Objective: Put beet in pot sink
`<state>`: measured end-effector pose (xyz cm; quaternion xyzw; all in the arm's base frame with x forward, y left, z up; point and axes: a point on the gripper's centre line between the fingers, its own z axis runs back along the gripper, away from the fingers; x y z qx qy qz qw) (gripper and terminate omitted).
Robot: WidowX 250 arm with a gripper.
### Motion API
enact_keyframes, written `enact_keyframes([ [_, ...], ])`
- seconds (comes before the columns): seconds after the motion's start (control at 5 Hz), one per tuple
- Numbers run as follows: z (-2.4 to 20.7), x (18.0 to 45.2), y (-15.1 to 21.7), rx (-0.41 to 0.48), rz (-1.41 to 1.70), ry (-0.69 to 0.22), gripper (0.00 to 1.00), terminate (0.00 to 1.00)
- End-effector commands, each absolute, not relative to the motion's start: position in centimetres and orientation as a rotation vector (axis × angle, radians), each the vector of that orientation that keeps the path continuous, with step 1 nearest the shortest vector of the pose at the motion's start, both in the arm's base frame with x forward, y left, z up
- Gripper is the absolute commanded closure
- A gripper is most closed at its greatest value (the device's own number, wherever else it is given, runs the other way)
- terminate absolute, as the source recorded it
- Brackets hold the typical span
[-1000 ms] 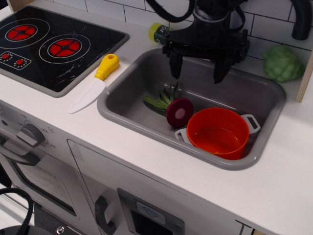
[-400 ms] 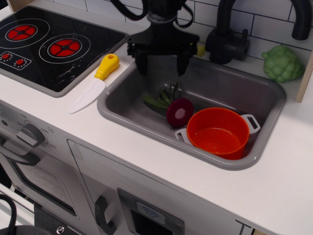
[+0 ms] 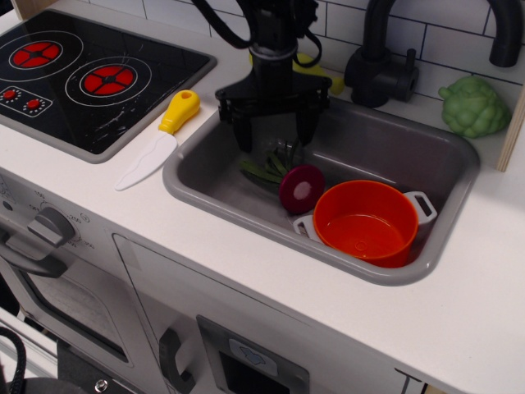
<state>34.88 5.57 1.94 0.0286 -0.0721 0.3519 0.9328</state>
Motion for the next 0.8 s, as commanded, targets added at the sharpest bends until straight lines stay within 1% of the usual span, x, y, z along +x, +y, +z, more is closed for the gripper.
enact_keyframes([
  [0.0, 1.6, 35.6, 5.4, 0.038, 0.795, -0.164, 0.00, 0.00],
  [0.2, 0.6, 35.5, 5.1, 0.057, 0.829, -0.137, 0.00, 0.00],
  [0.4, -0.2, 36.0, 5.1, 0.087, 0.848, -0.130, 0.00, 0.00],
  [0.6, -0.5, 36.2, 5.1, 0.063, 0.825, -0.174, 1.00, 0.00],
])
